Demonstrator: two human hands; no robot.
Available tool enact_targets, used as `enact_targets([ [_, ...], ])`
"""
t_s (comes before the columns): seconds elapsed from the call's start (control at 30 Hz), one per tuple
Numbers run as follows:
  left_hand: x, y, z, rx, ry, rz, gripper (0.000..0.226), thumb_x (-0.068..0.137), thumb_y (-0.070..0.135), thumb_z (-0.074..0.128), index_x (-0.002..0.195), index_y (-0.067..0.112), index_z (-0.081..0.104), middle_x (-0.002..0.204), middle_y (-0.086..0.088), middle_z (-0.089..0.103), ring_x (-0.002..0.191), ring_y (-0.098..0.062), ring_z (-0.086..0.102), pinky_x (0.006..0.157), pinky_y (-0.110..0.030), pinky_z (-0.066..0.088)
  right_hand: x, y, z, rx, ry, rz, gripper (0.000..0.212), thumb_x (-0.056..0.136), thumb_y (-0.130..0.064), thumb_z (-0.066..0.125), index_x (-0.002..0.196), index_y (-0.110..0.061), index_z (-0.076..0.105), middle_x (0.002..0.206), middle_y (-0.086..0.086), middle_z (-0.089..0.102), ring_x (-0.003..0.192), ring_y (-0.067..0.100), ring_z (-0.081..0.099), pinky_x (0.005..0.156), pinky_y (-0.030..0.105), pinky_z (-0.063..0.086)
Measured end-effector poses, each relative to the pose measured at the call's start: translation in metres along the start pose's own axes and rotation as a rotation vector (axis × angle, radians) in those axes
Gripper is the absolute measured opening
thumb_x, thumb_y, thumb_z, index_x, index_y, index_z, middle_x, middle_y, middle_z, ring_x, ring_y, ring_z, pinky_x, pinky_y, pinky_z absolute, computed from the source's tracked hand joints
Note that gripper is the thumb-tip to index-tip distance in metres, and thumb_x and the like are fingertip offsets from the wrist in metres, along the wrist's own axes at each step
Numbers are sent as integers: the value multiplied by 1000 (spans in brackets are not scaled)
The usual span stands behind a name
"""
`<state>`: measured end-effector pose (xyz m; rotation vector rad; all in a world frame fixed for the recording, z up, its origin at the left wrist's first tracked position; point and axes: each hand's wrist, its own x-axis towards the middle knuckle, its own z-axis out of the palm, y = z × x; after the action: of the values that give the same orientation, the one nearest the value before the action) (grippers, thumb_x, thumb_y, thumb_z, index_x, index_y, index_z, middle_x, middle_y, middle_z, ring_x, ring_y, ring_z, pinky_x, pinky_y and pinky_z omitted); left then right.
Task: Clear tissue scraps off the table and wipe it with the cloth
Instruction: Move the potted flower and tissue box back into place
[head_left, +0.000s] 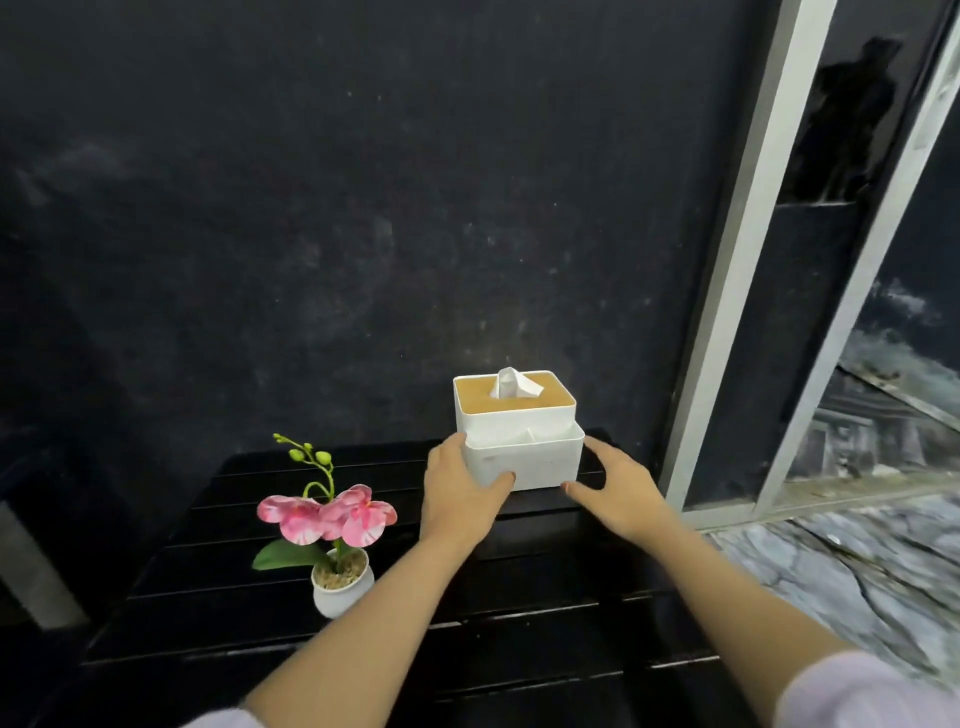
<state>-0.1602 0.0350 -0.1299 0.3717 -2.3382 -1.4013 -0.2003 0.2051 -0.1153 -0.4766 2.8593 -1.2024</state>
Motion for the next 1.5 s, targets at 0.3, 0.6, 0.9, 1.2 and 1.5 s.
enact_targets([
  [0.3, 59, -24, 27, 17, 21, 27, 81, 66, 28, 78, 134, 21, 36, 132, -4, 42, 118, -18, 46, 89, -28, 40, 69, 31, 16, 28, 5, 44, 92, 74, -33, 72, 144, -22, 13, 151, 5, 29, 135, 28, 33, 111, 48, 32],
  [0.6, 72, -33, 32, -24, 56, 87, 78, 63, 22, 81, 129, 21, 41, 128, -2, 45, 113, -14, 49, 88, -24, 43, 90, 30, 20, 75, 5, -64, 79, 77, -26, 70, 139, -20, 22, 139, 4, 44, 124, 26, 44, 95, 34, 40],
  [0.9, 68, -41, 31, -31, 68, 67, 80, 67, 21, 80, 135, 22, 37, 132, -3, 46, 115, -20, 52, 97, -36, 48, 84, 31, 24, 108, 64, -51, 76, 75, -25, 72, 136, -19, 27, 136, 5, 47, 121, 24, 47, 93, 35, 43],
  [1.2, 45, -32, 27, -67, 14, 77, 79, 67, 18, 80, 134, 22, 37, 131, -2, 45, 111, -13, 48, 88, -26, 43, 44, 19, 20, 135, 126, -5, 76, 74, -24, 74, 135, -19, 30, 136, 6, 47, 122, 24, 47, 98, 41, 44],
  [1.5, -1, -25, 6, -93, -69, 68, 78, 66, 19, 79, 132, 24, 38, 130, -1, 48, 111, -15, 51, 84, -26, 43, -21, 2, 18, 234, 214, 33, 72, 71, -22, 75, 131, -23, 35, 121, -2, 56, 106, 15, 52, 86, 29, 41],
])
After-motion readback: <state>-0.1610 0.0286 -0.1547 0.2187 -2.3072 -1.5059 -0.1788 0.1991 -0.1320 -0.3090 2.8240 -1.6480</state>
